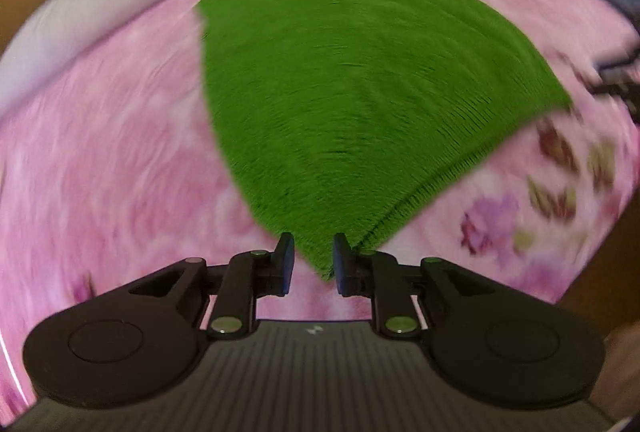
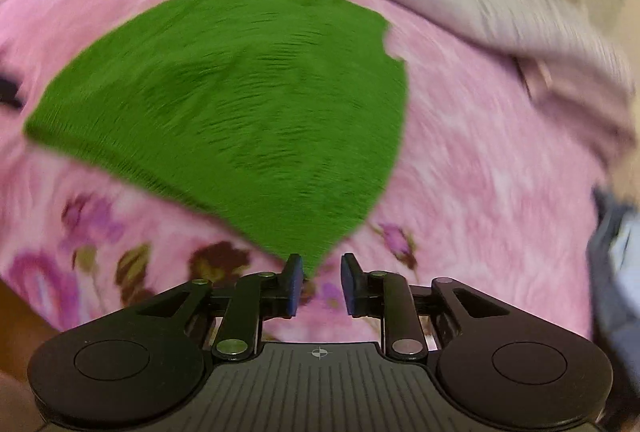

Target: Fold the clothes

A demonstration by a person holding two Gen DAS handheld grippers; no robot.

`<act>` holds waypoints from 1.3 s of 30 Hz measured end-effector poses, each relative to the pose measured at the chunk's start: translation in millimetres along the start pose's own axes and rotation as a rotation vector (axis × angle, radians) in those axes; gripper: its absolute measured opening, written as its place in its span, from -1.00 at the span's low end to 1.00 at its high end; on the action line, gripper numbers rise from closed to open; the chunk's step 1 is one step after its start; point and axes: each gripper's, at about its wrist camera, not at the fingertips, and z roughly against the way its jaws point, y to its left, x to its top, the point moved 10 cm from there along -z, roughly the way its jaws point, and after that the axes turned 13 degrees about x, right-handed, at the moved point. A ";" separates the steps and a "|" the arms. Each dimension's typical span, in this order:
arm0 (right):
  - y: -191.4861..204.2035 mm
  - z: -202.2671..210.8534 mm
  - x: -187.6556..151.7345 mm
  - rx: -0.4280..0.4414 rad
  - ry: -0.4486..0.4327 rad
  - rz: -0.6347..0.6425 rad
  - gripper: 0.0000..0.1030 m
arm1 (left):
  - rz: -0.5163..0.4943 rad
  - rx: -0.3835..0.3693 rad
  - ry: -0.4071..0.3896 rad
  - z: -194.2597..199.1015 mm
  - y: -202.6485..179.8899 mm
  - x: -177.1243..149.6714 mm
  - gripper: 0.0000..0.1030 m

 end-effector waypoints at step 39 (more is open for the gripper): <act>6.5 -70.1 -9.8 -0.136 -0.095 0.508 -0.36 | -0.434 0.356 -0.123 -36.6 -61.4 -15.2 -0.33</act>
